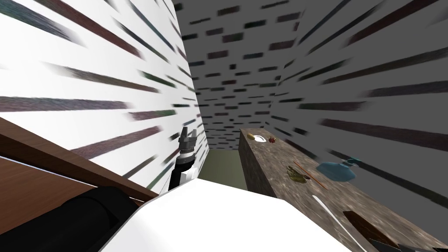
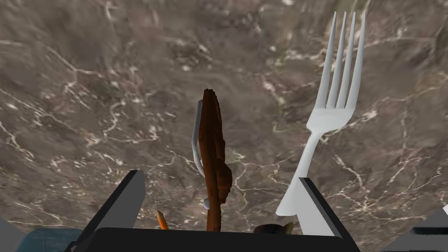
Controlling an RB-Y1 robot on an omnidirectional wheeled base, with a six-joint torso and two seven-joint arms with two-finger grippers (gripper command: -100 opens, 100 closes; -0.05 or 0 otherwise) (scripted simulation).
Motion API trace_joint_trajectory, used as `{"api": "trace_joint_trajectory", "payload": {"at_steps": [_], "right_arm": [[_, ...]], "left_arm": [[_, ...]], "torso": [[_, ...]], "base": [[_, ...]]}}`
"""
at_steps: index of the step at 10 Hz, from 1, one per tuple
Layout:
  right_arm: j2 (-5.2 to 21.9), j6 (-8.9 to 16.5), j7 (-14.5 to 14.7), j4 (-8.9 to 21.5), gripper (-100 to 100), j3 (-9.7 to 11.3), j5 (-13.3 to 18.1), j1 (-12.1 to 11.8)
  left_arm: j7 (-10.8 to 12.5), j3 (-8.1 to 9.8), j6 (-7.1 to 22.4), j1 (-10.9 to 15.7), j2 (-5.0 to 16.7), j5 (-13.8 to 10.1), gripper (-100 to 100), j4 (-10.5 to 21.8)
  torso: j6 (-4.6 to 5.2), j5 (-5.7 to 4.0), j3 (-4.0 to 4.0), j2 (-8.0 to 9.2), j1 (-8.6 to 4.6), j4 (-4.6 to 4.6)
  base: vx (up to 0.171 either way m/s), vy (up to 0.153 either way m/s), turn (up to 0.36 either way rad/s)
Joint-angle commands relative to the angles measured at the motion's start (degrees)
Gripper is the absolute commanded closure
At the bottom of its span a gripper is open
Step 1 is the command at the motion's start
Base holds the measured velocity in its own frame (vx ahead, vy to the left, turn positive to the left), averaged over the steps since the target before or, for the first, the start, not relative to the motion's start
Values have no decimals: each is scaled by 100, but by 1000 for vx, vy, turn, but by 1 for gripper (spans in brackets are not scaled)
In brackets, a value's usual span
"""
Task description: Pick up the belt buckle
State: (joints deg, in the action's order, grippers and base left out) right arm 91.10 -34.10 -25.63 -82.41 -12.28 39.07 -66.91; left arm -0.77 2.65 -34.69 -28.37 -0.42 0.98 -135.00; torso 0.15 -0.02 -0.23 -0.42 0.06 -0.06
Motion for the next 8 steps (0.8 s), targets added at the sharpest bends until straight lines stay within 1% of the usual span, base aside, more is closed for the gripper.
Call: {"api": "trace_joint_trajectory", "payload": {"at_steps": [1,2,3,4,8], "right_arm": [[-166,75,112,23,-100,183,12,116],[-263,120,171,24,-100,258,21,153],[-196,105,115,-15,-100,171,18,80],[-204,121,125,-17,100,181,19,84],[-199,122,130,-15,100,177,22,85]], "left_arm": [[0,0,0,0,0,0,0,0],[0,0,0,0,0,0,0,0],[0,0,0,0,0,0,0,0],[0,0,0,0,0,0,0,0],[0,0,0,0,0,0,0,0]], "torso": [[0,0,0,0,0,0],[0,0,0,0,0,0],[0,0,-1,-2,0,0],[1,1,0,1,2,0],[3,-3,3,6,4,1]], "base": [[22,-9,80],[27,-10,80],[12,-5,13],[0,0,0],[0,0,0]]}}
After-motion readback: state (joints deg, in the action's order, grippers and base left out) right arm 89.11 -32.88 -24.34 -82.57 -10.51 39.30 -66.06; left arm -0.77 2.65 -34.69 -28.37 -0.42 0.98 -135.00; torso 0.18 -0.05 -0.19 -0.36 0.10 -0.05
